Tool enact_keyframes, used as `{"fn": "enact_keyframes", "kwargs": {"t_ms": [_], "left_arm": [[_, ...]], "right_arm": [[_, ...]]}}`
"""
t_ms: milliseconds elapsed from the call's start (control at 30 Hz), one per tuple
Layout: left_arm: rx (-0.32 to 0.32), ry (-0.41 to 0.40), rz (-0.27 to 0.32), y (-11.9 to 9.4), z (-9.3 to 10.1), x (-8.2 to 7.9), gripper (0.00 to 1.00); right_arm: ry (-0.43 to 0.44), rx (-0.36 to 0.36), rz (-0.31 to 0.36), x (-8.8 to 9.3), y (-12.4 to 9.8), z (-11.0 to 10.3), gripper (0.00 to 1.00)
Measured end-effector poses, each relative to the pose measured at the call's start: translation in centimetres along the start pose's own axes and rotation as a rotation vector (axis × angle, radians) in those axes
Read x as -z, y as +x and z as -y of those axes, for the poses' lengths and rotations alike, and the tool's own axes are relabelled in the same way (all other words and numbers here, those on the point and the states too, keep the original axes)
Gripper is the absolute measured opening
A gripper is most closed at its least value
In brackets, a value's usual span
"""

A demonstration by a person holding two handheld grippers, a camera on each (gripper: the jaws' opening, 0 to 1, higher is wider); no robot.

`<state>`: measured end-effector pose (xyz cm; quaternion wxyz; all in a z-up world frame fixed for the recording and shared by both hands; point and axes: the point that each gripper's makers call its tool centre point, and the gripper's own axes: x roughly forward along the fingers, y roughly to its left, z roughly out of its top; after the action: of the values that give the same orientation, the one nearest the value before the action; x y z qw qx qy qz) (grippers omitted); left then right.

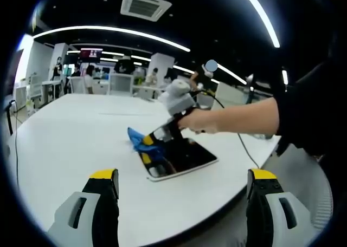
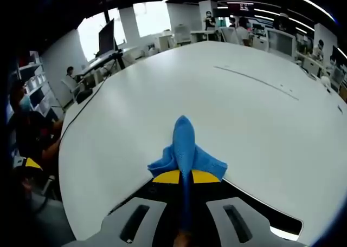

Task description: Wipe the mirror surface with the cleaning cloth until all visible marks leave the cleaned area.

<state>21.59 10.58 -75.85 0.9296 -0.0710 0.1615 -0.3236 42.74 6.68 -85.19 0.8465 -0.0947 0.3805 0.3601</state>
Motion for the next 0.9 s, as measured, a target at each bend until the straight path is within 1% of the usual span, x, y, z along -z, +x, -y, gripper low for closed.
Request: {"fn": "enact_keyframes", "kwargs": {"t_ms": [200, 333, 600, 667, 900], "left_arm": [[0.003, 0.000, -0.001, 0.0, 0.0, 0.0, 0.99], [0.007, 0.001, -0.006, 0.0, 0.1, 0.1, 0.99], [0.007, 0.001, -0.010, 0.1, 0.1, 0.2, 0.99], [0.011, 0.003, -0.012, 0.1, 0.2, 0.2, 0.99], [0.010, 0.003, -0.011, 0.1, 0.2, 0.1, 0.99]], "right_arm": [[0.016, 0.014, 0.000, 0.7, -0.9, 1.3, 0.00], [0.026, 0.020, 0.001, 1.1, -1.4, 1.7, 0.00], [0.017, 0.030, -0.001, 1.1, -1.4, 2.0, 0.00], [0.021, 0.030, -0.001, 1.1, -1.4, 2.5, 0.00], [0.032, 0.033, 0.000, 1.2, -1.5, 2.7, 0.00]]}}
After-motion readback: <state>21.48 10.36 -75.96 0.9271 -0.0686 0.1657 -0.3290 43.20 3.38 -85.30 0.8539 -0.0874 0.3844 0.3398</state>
